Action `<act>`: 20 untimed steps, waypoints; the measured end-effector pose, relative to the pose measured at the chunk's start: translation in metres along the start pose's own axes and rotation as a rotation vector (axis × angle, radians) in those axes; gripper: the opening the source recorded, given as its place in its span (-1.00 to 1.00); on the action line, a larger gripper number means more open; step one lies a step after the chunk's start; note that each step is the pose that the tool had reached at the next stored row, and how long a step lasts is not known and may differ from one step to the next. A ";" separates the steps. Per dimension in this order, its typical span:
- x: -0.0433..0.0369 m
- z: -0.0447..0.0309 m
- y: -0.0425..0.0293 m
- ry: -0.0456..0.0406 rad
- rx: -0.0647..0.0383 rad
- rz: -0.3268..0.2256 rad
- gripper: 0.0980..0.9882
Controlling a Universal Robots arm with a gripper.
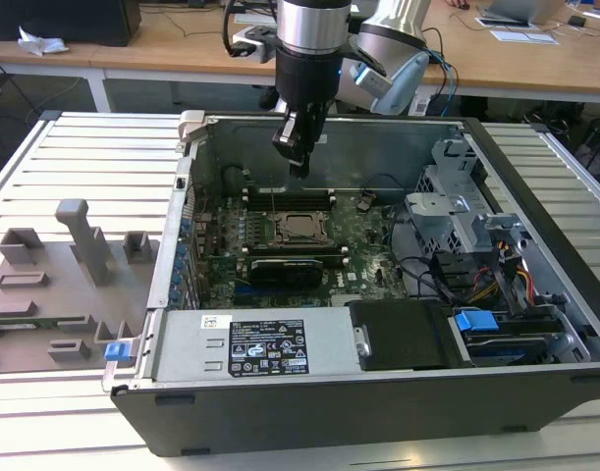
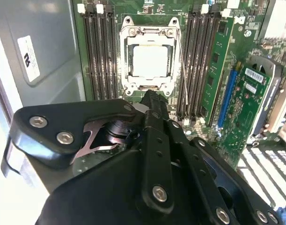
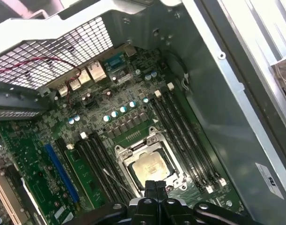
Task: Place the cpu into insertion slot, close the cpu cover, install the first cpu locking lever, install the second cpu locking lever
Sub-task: 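Install the first cpu locking lever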
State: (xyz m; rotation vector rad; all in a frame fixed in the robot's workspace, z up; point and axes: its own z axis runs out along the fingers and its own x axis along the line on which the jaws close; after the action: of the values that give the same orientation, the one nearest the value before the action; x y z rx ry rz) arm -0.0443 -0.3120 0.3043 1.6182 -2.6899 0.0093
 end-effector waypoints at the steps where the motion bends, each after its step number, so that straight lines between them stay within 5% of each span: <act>1: 0.0000 0.0000 0.0000 -0.0002 0.000 -0.015 -0.98; 7: 0.0000 0.0000 0.0000 -0.0001 0.000 -0.039 -0.98; 20: 0.0000 0.0003 0.0000 0.0020 -0.001 0.275 -0.98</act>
State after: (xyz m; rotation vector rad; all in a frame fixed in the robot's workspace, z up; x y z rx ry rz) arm -0.0443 -0.3120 0.3040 1.2335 -2.8851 0.0100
